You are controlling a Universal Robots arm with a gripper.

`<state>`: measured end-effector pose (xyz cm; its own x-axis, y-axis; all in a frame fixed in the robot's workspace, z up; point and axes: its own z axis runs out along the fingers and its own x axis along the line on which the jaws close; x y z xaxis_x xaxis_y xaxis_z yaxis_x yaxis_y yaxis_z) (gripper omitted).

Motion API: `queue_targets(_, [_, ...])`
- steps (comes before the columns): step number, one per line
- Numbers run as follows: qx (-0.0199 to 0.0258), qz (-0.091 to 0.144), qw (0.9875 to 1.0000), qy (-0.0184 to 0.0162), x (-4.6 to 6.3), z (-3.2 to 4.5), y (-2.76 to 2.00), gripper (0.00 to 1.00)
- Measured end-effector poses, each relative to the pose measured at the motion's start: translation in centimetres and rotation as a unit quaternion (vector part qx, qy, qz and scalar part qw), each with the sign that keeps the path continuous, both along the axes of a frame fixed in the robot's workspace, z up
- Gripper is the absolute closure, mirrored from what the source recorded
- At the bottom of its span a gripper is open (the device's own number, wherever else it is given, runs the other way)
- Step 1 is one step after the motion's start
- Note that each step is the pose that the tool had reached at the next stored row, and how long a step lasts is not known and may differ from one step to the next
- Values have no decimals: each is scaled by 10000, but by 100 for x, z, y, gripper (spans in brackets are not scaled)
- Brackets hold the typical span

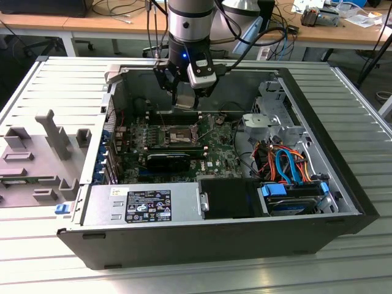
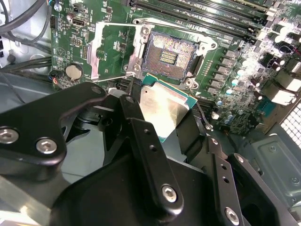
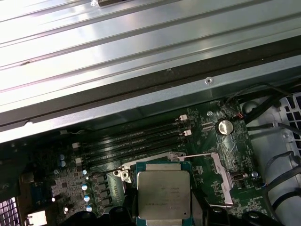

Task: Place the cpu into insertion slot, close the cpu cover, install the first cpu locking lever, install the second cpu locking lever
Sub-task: 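Place the cpu into insertion slot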

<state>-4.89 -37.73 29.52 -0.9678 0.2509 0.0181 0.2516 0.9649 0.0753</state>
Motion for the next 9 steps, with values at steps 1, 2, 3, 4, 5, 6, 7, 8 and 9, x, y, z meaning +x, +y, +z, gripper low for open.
queue_targets(1, [0,-5,10000,0,0,0,0,46])
queue_targets(2, [0,-10,10000,0,0,-1,0,46])
queue_targets(3, [0,-18,10000,0,0,-1,0,46])
queue_targets(4, [0,-28,10000,0,0,-2,0,46])
queue_targets(5, [0,-37,10000,0,0,-2,0,46])
queue_targets(6, [0,-42,10000,0,0,-2,0,46])
queue_targets(7, [0,-47,10000,0,0,-3,0,46])
queue_targets(8, [0,-52,10000,0,0,-3,0,46])
queue_targets(9, [1,-56,10000,0,0,-3,0,46])
